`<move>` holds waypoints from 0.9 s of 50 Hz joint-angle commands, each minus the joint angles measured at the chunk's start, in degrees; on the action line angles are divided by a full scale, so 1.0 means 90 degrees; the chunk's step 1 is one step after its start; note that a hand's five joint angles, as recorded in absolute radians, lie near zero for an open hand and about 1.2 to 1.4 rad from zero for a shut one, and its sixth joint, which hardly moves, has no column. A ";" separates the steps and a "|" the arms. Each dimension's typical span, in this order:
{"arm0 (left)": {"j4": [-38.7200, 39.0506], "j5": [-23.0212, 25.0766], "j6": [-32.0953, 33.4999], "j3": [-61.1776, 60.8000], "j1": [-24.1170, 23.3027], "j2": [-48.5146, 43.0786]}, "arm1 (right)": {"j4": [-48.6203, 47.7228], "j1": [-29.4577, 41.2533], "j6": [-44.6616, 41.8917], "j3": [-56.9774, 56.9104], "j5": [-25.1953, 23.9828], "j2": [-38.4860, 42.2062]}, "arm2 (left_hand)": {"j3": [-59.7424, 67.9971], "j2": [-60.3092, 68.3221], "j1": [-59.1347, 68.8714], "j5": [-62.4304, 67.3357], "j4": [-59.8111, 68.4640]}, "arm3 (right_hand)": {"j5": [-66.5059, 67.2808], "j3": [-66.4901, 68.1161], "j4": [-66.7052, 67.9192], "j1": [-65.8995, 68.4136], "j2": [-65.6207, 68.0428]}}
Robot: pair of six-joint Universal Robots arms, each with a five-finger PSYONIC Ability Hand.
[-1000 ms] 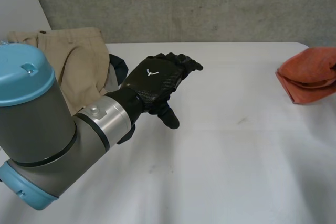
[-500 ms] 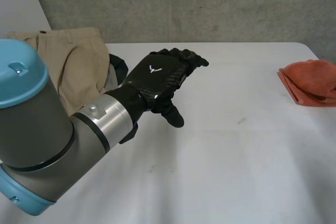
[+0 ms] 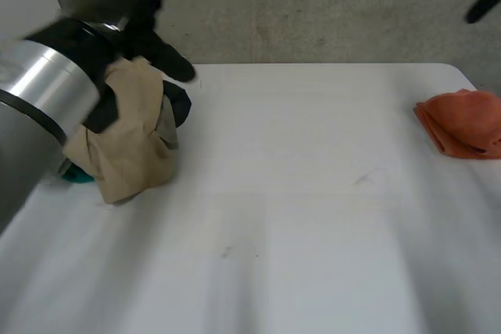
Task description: Fold the laundry.
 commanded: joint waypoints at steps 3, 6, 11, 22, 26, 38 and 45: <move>-0.0104 -0.0250 0.0041 -0.0070 0.0340 0.0224 | 0.0015 0.1168 -0.0022 0.1381 0.0462 -0.0745 | -0.0056 -0.0034 -0.0110 -0.0003 0.0004 | -0.0284 -0.0242 -0.0251 -0.0375 -0.0259; -0.0182 -0.0260 0.0031 -0.0109 0.0359 0.0214 | 0.0025 0.1402 -0.0012 0.1732 0.0589 -0.0931 | -0.0075 -0.0052 -0.0129 -0.0022 -0.0014 | -0.0284 -0.0242 -0.0251 -0.0375 -0.0259; -0.0202 -0.0270 0.0022 -0.0333 0.0379 0.0243 | -0.0121 0.1589 -0.0002 0.2707 0.0804 -0.1360 | -0.0075 -0.0053 -0.0129 -0.0022 -0.0014 | -0.0284 -0.0242 -0.0251 -0.0375 -0.0259; -0.0192 -0.0231 0.0031 -0.0598 0.0379 0.0263 | -0.4741 0.1569 -0.0646 0.9495 0.0199 -0.5588 | -0.0112 -0.0090 -0.0166 -0.0059 -0.0052 | -0.0284 -0.0242 -0.0251 -0.0375 -0.0259; -0.0192 -0.0240 0.0012 -0.0617 0.0379 0.0243 | -0.4400 0.1579 -0.0501 0.9975 0.0383 -0.5551 | -0.0094 -0.0071 -0.0148 -0.0041 -0.0033 | -0.0284 -0.0242 -0.0251 -0.0375 -0.0259; -0.0143 -0.0289 0.0022 -0.1047 0.0359 0.0419 | -0.4496 0.1471 -0.0051 1.1352 0.0443 -0.5960 | -0.0168 -0.0146 -0.0222 -0.0115 -0.0108 | -0.0284 -0.0242 -0.0251 -0.0375 -0.0259; -0.0143 -0.0299 0.0022 -0.1115 0.0389 0.0487 | -0.4858 0.1481 -0.0041 1.1538 0.0472 -0.6244 | -0.0206 -0.0183 -0.0260 -0.0152 -0.0145 | -0.0284 -0.0242 -0.0251 -0.0375 -0.0259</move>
